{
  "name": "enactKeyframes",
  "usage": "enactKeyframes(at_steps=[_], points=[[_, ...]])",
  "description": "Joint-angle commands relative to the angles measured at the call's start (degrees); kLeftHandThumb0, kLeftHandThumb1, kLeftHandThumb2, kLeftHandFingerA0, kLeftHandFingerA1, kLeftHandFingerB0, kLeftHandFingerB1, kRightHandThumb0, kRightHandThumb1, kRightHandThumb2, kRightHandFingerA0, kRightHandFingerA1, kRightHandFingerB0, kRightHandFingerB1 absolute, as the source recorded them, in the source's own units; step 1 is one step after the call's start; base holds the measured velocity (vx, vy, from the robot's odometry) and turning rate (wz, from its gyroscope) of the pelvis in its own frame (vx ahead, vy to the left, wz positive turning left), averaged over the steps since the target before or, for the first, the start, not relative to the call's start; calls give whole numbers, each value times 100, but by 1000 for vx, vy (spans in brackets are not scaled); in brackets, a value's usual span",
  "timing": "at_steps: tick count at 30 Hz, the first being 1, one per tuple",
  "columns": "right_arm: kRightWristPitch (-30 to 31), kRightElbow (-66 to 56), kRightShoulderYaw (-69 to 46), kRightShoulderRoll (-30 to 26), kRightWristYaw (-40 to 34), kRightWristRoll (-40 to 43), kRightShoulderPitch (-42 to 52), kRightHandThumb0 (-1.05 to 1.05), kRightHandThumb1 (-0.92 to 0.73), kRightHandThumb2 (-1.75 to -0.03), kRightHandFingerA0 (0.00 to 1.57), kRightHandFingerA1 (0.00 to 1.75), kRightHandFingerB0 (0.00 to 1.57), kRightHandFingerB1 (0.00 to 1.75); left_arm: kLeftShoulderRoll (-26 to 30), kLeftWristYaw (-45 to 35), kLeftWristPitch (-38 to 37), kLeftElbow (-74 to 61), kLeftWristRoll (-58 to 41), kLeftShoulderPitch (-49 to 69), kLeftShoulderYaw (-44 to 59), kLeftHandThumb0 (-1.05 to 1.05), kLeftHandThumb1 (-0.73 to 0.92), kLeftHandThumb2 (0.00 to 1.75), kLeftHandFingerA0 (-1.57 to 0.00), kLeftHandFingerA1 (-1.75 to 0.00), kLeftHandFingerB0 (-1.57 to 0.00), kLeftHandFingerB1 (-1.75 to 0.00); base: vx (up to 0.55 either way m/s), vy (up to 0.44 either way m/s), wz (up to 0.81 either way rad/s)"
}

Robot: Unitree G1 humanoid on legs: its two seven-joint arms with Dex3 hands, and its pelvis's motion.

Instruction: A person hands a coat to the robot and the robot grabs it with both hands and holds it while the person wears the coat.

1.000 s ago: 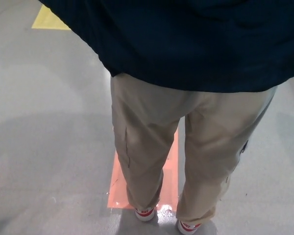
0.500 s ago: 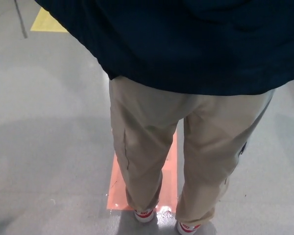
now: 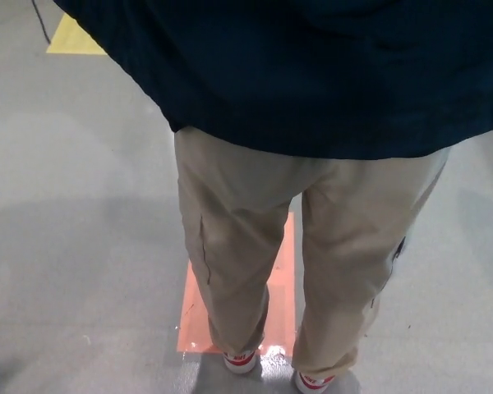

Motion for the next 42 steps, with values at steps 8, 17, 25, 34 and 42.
enactKeyframes(at_steps=[8, 17, 25, 34, 42], points=[[-1339, -2727, 954, 1360, -2124, -905, 6920, -80, -81, -112, 0, 15, 0, 12, -1039, 3113, -1693, -764, 900, 6508, -607, -78, 71, 107, -1, -23, -4, -25, 0, 0, 0], [-921, -998, 1266, 1311, -1941, -919, 6784, -75, -75, -108, 0, 25, 0, 21, -1032, 3496, -1230, 1271, 1266, 6126, -1345, -76, 91, 68, -25, -37, -14, -25, 0, 0, 0], [81, 134, 1409, 1224, -1090, -976, 6206, -77, -76, -109, 0, 25, 5, 23, -1206, 2748, -780, 2956, 956, 5082, -1613, -76, 75, 102, -30, -48, -12, -40, 0, 0, 0], [1379, 1567, 1857, 991, 1076, -884, 4875, -66, -59, -92, 0, 31, 7, 38, -1170, -45, 293, 3834, 535, 3784, -1856, -70, 87, 67, -49, -37, -39, -33, 0, 0, 0], [1783, 1907, 1954, 929, 1933, -735, 4106, -34, -57, -111, 0, 47, 0, 45, -1423, 13, 306, 4897, 615, 2734, -2139, -67, 85, 66, -49, -37, -46, -36, 0, 0, 0]])
